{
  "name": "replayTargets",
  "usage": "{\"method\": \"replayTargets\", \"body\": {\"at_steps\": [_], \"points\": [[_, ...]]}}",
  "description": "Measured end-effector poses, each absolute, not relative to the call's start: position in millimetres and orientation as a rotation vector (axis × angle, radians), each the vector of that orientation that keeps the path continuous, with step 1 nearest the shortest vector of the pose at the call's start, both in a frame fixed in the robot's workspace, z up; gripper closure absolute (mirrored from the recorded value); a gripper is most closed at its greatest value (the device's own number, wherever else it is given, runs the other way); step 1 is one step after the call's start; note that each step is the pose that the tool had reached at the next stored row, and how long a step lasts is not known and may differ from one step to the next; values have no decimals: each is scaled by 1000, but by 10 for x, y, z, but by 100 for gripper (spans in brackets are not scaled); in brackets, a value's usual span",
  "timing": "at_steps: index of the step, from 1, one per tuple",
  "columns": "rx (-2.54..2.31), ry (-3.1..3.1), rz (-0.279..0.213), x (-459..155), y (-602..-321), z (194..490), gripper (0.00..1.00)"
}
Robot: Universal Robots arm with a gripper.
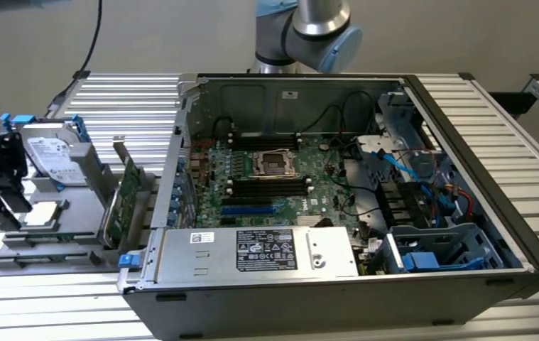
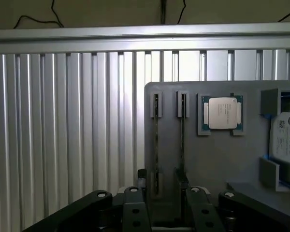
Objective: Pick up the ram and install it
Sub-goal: 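Pick up the ram and move it above insertion slot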
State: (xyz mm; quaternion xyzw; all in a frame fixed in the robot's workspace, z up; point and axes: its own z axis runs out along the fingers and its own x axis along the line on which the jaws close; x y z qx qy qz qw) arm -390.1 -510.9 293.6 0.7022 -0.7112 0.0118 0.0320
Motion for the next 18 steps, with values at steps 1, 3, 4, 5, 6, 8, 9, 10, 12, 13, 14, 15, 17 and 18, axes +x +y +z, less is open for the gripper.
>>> {"method": "replayTargets", "body": {"at_steps": [1,3,4,5,6,8,9,10,12,13,14,15,17,18], "points": [[2162,-2190,36,-3901,-5116,2918,64],[2162,-2190,36,-3899,-5129,2882,64],[2162,-2190,36,-3898,-5131,2864,64],[2162,-2190,36,-3896,-5133,2846,64],[2163,-2190,36,-3894,-5135,2828,64],[2163,-2190,35,-3890,-5140,2791,64],[2163,-2190,35,-3889,-5142,2773,64],[2163,-2190,35,-3887,-5144,2755,64],[2164,-2190,35,-3884,-5151,2719,64],[2164,-2190,35,-3883,-5153,2701,64],[2164,-2190,35,-3883,-5156,2683,64],[2164,-2190,35,-3882,-5157,2664,64],[2164,-2189,34,-3880,-5162,2627,64],[2165,-2189,34,-3879,-5165,2610,64]]}}
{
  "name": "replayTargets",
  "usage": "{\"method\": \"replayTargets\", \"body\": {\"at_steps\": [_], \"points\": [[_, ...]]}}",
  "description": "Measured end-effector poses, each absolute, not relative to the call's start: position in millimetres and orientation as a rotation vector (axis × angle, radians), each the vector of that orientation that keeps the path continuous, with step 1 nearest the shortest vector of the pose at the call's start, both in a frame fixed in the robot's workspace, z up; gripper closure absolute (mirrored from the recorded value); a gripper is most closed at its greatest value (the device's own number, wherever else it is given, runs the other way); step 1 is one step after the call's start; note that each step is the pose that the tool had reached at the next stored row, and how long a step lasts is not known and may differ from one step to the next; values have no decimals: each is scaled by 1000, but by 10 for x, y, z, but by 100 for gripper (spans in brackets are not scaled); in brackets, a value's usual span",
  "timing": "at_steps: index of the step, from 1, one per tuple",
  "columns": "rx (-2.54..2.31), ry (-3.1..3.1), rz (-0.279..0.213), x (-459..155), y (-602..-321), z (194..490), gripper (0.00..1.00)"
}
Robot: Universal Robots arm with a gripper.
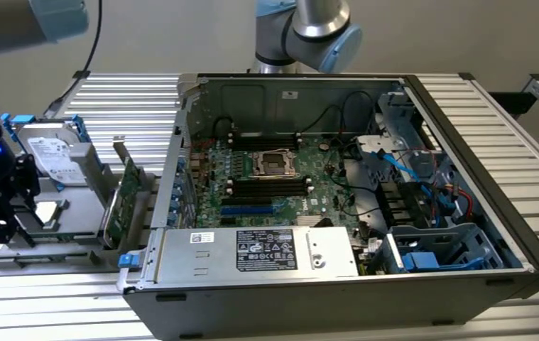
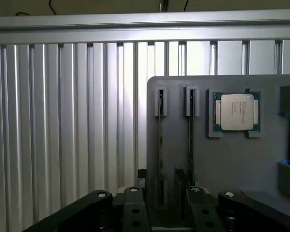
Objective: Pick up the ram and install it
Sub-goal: 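Pick up the ram and move it above insertion slot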
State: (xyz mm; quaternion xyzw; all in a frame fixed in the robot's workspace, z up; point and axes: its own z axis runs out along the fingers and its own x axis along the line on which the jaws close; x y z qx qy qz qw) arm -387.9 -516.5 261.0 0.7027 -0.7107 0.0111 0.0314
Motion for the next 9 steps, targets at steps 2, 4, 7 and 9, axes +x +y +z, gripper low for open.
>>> {"method": "replayTargets", "body": {"at_steps": [2,4,7,9], "points": [[2165,-2189,34,-3879,-5169,2574,64],[2166,-2188,34,-3878,-5173,2537,64],[2166,-2188,34,-3878,-5176,2482,64],[2167,-2187,34,-3877,-5178,2446,64]]}}
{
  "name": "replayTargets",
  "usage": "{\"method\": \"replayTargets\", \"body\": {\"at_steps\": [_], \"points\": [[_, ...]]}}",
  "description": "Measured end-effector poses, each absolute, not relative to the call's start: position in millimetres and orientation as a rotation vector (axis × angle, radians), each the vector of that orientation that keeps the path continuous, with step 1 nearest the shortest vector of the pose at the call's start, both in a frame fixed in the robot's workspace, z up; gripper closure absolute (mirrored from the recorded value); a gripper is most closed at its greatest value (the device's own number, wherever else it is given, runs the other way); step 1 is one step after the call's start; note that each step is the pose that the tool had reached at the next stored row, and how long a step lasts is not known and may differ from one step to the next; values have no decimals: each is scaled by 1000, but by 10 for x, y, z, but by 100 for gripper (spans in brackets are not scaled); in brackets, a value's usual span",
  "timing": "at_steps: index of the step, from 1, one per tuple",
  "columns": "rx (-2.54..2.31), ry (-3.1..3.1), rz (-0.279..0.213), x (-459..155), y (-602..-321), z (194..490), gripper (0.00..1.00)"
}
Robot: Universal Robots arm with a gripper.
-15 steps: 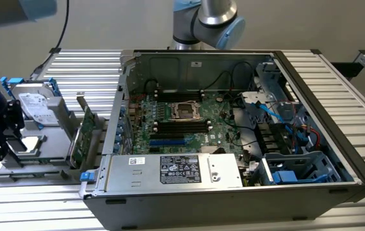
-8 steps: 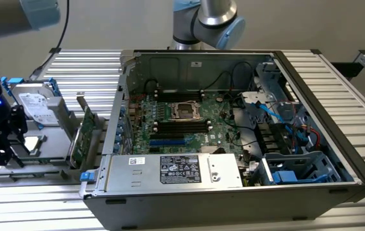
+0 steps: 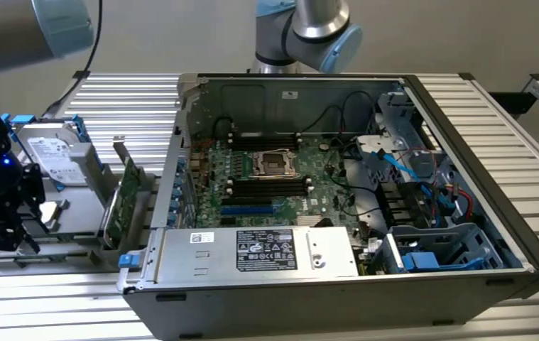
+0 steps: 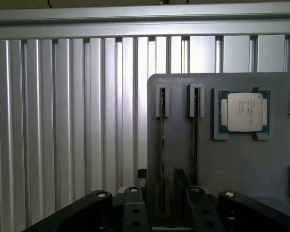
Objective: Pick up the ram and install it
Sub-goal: 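Pick up the ram and move it above insertion slot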
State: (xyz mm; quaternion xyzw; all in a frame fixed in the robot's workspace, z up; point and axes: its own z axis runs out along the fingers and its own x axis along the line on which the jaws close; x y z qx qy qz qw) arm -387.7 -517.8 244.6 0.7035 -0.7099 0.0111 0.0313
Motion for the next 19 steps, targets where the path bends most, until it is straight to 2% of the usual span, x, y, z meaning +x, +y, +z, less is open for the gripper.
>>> {"method": "replayTargets", "body": {"at_steps": [19], "points": [[2200,-2159,32,-3888,-5180,2101,64]]}}
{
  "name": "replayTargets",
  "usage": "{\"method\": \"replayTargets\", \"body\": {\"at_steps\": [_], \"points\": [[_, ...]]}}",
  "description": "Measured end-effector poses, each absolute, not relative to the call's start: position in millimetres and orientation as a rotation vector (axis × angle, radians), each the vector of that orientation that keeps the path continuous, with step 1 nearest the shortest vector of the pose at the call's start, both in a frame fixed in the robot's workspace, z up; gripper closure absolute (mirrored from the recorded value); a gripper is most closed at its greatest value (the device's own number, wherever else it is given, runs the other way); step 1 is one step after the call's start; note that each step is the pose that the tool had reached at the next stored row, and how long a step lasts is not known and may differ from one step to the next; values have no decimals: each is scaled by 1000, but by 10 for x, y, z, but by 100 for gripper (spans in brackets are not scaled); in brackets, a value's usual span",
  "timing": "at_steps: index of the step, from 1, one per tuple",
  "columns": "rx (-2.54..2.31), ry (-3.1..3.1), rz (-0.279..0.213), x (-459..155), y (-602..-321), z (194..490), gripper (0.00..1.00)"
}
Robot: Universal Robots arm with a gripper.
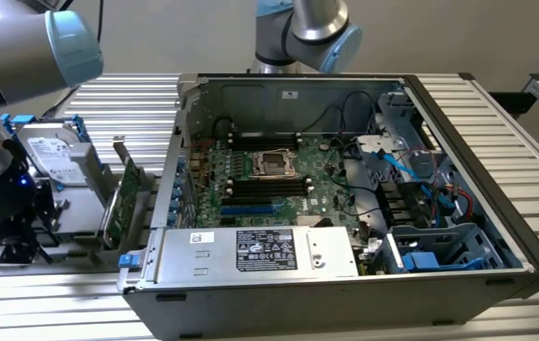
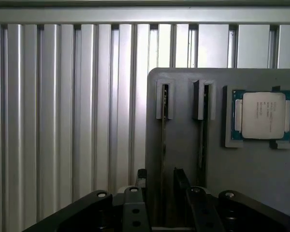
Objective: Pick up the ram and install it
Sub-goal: 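Pick up the ram and move it above insertion slot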
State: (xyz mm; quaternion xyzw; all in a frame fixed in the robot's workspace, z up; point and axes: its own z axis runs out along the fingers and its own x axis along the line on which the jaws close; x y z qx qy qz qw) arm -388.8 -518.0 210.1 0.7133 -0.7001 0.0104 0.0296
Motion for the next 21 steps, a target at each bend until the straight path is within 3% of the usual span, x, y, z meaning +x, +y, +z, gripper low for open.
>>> {"method": "replayTargets", "body": {"at_steps": [21], "points": [[2229,-2139,-10,-3940,-5185,1965,64]]}}
